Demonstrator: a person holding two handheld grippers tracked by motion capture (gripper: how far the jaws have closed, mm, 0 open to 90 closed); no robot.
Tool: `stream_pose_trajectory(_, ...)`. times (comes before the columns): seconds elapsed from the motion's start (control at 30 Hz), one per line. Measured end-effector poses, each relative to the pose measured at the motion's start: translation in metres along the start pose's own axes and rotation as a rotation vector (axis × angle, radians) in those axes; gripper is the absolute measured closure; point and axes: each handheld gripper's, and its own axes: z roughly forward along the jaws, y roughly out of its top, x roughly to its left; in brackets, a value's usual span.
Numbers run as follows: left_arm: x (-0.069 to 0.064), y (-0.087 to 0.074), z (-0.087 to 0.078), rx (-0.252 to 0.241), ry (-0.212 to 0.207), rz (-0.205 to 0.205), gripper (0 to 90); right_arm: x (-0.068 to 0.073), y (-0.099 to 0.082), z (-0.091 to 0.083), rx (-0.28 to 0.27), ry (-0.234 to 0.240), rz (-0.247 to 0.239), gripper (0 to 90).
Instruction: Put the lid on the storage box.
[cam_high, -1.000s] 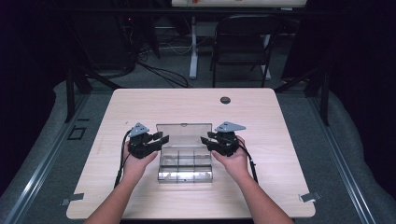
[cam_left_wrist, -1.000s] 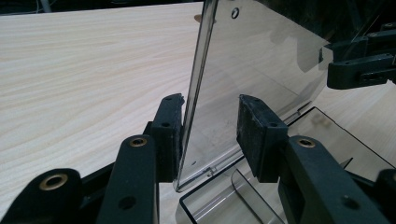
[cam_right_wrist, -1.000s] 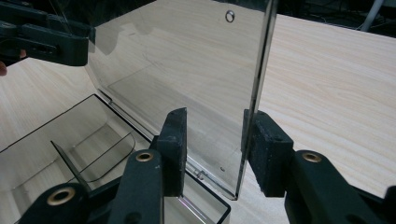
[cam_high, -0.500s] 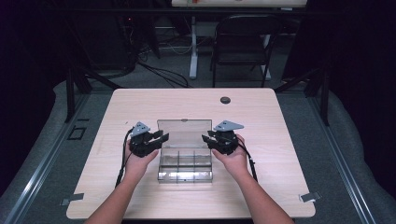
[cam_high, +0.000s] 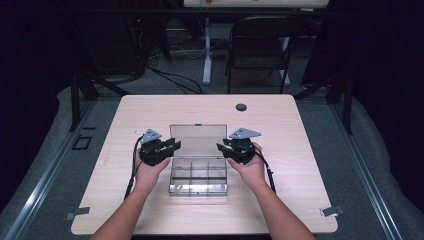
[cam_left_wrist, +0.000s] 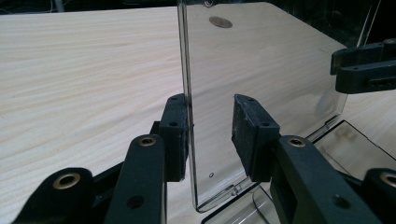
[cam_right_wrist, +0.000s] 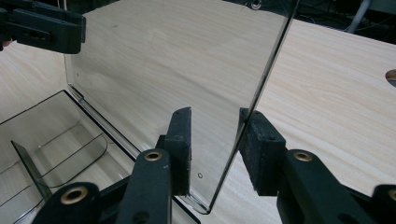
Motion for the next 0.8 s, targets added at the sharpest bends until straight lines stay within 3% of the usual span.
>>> stream_pose_trajectory(0.47, 0.008, 0.001, 0.006, 0.020, -0.024, -0.050, 67.2, -0.009, -0.002, 0.005, 0.009, 0.032, 0.080, 65.9)
stream_pose_trajectory(0.8, 0.011, -0.005, 0.016, 0.060, -0.054, -0.091, 61.2, -0.014, -0.004, 0.009, 0.012, 0.051, 0.136, 65.9)
